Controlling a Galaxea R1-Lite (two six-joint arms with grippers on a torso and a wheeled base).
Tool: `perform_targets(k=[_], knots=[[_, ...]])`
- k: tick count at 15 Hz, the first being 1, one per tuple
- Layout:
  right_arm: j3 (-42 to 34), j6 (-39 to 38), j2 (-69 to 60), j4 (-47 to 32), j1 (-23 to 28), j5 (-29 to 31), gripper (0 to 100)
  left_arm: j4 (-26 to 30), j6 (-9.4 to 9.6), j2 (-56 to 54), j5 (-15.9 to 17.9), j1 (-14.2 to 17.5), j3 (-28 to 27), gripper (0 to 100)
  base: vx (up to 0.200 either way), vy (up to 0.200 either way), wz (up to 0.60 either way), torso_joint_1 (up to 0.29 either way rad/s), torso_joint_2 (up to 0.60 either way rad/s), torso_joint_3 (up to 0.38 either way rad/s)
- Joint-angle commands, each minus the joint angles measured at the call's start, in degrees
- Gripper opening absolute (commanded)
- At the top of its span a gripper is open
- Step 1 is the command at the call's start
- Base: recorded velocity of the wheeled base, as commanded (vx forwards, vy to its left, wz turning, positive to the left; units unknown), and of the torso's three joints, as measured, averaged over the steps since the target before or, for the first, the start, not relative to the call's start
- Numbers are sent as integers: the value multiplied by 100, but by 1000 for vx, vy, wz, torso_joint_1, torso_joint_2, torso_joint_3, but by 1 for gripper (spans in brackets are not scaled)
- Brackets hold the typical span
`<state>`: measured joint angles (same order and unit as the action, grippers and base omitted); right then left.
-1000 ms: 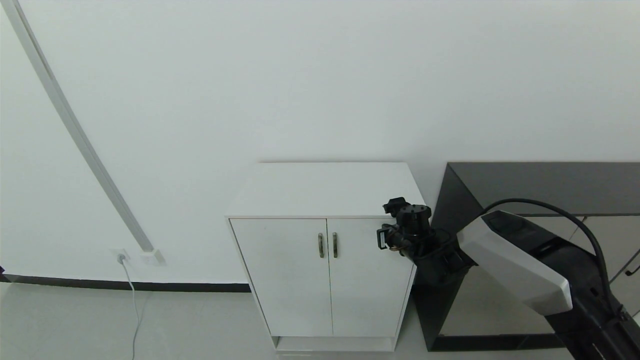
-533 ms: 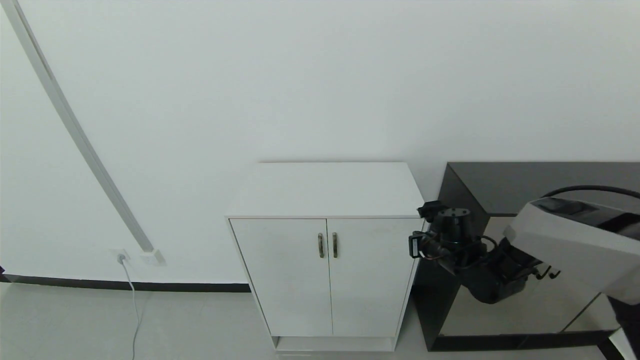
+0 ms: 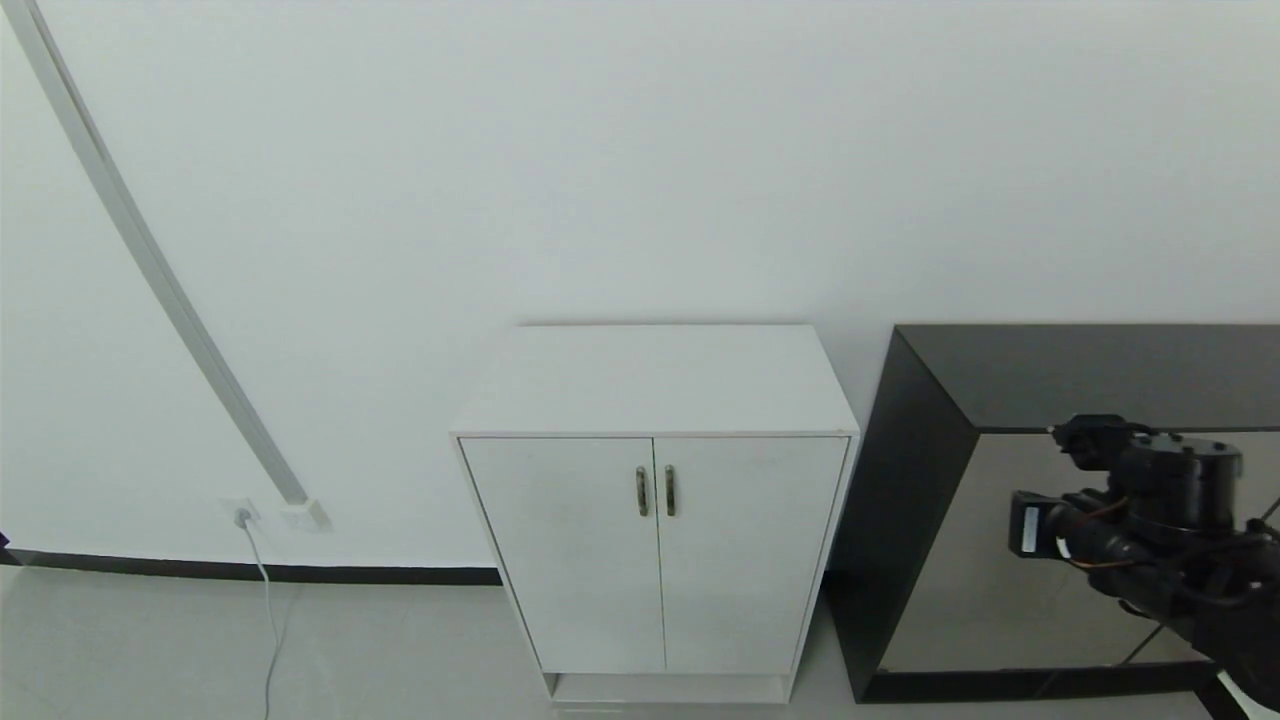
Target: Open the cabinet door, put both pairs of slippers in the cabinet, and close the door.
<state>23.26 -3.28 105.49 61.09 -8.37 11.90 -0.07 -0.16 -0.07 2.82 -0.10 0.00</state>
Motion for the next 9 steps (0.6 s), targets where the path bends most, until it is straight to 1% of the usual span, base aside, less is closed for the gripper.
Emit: perform_targets(k=[1,4,7,9], knots=[[-946,29,-1373,0,433,14,0,-1,-2,7,0,1,0,0,0,0,0,0,0,0],[-1720,258,-2357,-27,530,14,0,-1,-11,7,0,1,0,0,0,0,0,0,0,0],[-2300,381,-3192,-159,530,6,0,-1,-11,7,0,1,0,0,0,0,0,0,0,0],[-2326,363,-3834,-879,530,-82,0,-1,-19,7,0,10,0,0,0,0,0,0,0,0]])
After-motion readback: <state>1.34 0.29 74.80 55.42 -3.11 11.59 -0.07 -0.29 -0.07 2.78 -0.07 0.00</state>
